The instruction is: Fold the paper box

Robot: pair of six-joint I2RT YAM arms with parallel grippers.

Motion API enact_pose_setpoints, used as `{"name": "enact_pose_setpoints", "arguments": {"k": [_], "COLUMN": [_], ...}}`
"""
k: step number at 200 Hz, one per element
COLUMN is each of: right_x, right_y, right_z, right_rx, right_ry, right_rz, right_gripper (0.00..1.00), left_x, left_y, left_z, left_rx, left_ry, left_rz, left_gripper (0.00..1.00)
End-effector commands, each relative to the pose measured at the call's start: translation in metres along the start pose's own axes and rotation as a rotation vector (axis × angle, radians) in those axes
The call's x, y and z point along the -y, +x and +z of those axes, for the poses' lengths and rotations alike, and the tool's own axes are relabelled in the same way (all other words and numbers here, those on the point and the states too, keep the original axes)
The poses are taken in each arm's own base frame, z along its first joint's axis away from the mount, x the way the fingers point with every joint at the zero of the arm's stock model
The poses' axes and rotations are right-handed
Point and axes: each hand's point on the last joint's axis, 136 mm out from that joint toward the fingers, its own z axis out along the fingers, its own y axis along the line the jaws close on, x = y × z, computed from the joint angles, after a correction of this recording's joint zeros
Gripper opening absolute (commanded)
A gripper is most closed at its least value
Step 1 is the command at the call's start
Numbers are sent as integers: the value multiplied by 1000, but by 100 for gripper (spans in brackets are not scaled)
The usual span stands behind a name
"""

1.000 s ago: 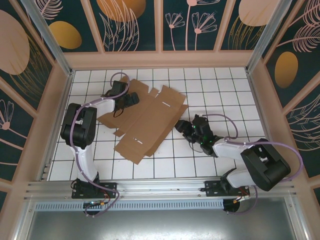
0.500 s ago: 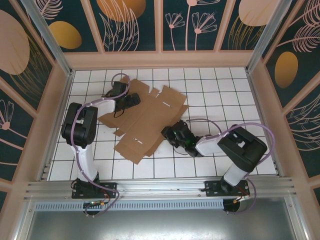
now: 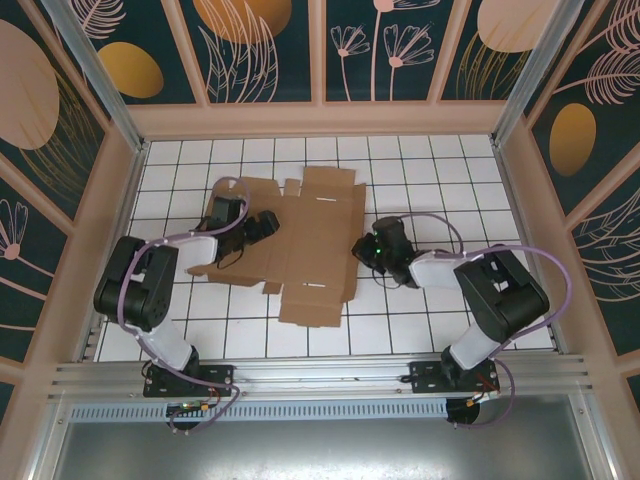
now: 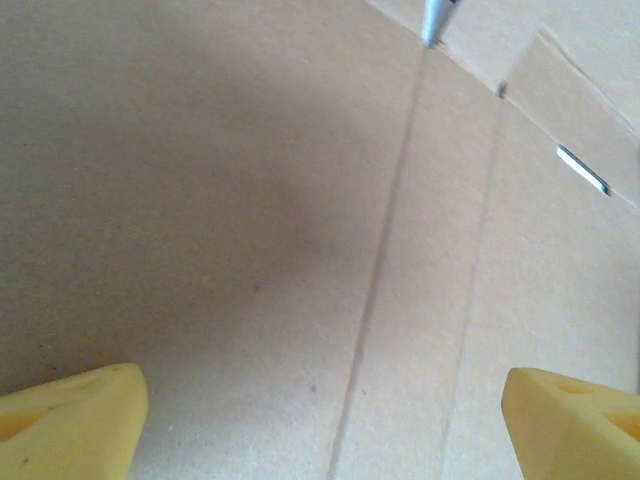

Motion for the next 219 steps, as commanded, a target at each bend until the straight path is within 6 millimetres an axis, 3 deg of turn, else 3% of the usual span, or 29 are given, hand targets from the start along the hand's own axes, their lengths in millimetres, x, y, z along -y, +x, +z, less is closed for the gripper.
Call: {"name": "enact_pose_setpoints", "arguments": {"k": [1,39,58,75,88,106,126,150,219], "right_x": [3,0,-8,-15,-18,-14,-9,-3,-2], "right_y": [-16,-63,-80,-88,-92,-102,-107,-108,-88], "right_z": [4,18,16,8,1,-3,0,8,34], "right_rx": [-80,-45,-34,-16,2,48,67,52,-48], "right_ry": [2,-36,-75,-109,-153,-148,-112,-76,-100], "right_rz": [-132,-165,-196,-257,-318,-409,-505,-554,-582], "right_gripper": [9,8,11,21,36,46,54,55,47], "left_x": [0,26,24,17,18,23,26,23,27], "left_y": [55,90,93,86,77,69,64,66,67], "left_z": [-3,-6,-11,-14,-15,-14,-12,-10,-7], "left_rx": [-143,-169,-150,-119,-103,-89,-85,-90,-100], "left_ry": [33,124,100,38,4,-7,-12,-21,-5], "left_rz": [-99,-172,-171,-124,-88,-62,-52,-50,-46], "left_gripper": [90,90,91,92,92,93,93,94,94]}}
